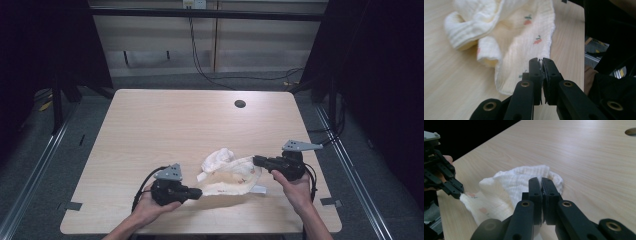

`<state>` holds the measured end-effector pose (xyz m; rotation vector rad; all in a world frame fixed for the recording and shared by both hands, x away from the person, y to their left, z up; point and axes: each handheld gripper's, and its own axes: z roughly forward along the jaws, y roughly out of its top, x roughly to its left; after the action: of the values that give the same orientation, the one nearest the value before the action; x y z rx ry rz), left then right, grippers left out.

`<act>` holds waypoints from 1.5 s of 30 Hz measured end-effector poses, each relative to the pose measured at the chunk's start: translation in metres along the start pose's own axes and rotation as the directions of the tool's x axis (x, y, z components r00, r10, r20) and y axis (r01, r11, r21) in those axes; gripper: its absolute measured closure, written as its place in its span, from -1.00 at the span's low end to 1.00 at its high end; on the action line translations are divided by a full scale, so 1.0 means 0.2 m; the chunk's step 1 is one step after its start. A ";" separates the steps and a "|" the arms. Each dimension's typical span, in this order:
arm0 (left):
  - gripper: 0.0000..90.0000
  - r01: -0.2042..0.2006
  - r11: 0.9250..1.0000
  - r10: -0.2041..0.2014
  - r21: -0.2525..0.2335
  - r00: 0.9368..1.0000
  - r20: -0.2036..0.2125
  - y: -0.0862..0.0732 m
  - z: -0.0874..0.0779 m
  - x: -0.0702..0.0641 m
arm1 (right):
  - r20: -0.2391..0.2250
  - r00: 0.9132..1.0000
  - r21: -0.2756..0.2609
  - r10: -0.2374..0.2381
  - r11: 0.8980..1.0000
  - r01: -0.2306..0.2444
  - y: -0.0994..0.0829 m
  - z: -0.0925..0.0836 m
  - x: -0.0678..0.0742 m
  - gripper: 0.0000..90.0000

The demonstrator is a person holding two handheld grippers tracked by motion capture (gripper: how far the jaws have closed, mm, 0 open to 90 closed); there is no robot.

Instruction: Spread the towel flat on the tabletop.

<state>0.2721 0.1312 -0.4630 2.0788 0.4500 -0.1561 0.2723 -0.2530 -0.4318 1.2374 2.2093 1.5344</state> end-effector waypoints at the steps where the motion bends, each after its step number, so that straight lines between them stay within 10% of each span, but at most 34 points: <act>1: 0.92 0.005 1.000 -0.005 -0.017 1.000 -0.007 0.00 -0.03 0.01 | -0.002 1.000 -0.008 0.002 1.000 -0.002 0.01 -0.01 0.00 0.94; 22: 0.93 -0.031 0.975 0.003 -0.219 0.992 -0.129 0.30 -0.47 0.14 | 0.009 1.000 -0.144 0.007 0.989 -0.005 0.40 -0.07 0.03 0.94; 33: 0.93 -0.116 0.969 0.081 -0.216 0.983 -0.167 0.48 -0.57 0.11 | -0.009 0.999 -0.213 -0.031 0.977 0.028 0.61 -0.10 0.06 0.95; 45: 0.93 -0.106 0.966 0.050 -0.236 0.972 -0.231 0.62 -0.69 0.22 | 0.024 0.999 -0.236 -0.032 0.971 0.036 0.74 -0.14 0.05 0.95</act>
<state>0.3510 0.2014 -0.3039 1.8711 0.4953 0.1755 0.3279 -0.2468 -0.2911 1.1308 1.9544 1.7050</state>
